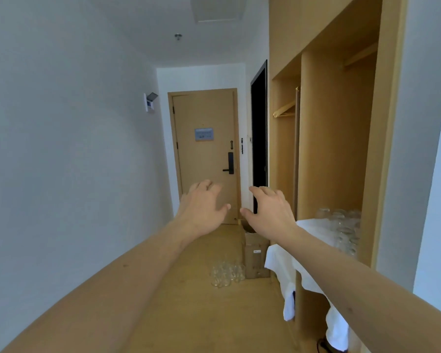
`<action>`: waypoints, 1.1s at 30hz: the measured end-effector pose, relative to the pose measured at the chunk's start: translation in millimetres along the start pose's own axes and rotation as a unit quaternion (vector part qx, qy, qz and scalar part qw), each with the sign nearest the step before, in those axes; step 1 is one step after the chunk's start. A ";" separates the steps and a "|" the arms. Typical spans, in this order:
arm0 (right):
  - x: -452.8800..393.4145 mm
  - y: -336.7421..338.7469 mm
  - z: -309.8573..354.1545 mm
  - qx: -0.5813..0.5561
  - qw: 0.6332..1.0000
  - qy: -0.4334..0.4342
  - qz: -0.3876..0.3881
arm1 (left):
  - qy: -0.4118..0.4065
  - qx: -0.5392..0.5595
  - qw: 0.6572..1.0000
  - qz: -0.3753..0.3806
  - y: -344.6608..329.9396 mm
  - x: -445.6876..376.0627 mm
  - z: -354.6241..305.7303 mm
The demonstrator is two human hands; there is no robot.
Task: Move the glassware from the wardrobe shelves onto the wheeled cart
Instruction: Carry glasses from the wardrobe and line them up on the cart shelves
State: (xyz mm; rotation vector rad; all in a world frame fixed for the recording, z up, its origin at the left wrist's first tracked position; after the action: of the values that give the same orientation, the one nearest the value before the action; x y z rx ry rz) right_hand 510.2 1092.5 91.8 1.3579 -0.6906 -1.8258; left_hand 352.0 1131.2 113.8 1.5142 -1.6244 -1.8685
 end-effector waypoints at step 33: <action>-183.9 -180.1 -181.5 0.108 0.961 -0.255 0.013 | -0.193 0.138 0.964 0.120 -274.4 -277.4 45.3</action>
State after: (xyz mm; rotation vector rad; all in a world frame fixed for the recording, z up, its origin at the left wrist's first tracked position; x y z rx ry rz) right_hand 669.1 1348.6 0.2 0.9966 -1.1969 -2.1494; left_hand 552.7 1456.9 24.7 1.0145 -2.2092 -1.9472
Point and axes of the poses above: each hand's wrist, its own x-axis away from the middle knuckle, its own y-axis out of the back of the hand, z = x × y, the point moved 9 cm from there along -x, towards the middle knuckle, and after that the axes turned 1 degree about -y, right-handed, at the moved point
